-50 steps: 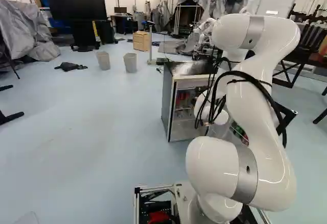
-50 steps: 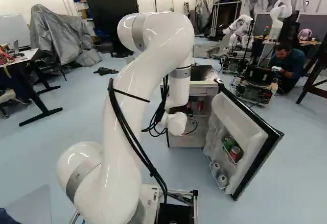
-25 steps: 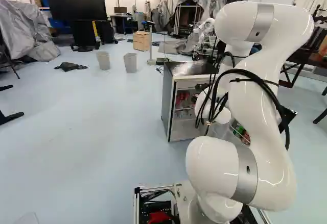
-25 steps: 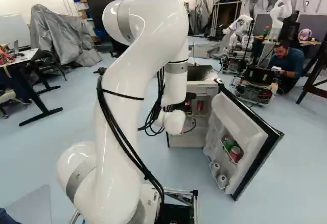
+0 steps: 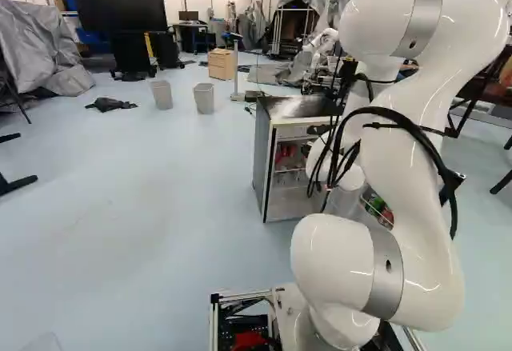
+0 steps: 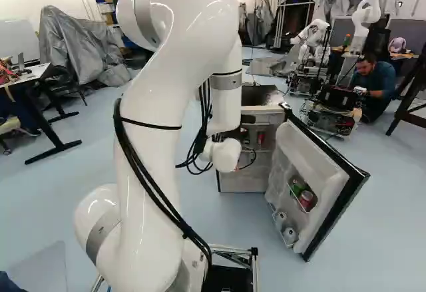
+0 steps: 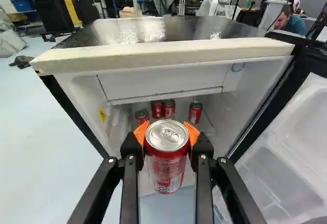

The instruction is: Grab a drink from the fridge

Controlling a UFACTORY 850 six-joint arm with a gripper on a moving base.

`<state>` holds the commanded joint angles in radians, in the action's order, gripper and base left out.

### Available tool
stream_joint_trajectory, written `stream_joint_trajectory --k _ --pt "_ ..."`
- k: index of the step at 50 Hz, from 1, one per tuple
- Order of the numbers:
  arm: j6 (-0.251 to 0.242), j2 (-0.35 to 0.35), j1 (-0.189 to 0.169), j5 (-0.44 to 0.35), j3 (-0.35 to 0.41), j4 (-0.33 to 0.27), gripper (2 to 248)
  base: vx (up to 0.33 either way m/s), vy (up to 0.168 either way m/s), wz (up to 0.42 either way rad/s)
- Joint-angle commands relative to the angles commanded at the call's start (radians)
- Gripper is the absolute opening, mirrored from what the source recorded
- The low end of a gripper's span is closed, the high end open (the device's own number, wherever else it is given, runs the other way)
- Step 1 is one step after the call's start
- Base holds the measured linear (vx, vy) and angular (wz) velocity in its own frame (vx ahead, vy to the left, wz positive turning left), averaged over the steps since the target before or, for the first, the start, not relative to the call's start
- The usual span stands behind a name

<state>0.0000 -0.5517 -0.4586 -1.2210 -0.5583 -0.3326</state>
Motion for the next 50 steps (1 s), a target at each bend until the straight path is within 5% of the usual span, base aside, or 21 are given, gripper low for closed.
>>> stream_joint_trajectory --k 50 --pt "0.000 0.156 0.000 0.063 0.049 0.000 100 0.000 0.000 0.000"
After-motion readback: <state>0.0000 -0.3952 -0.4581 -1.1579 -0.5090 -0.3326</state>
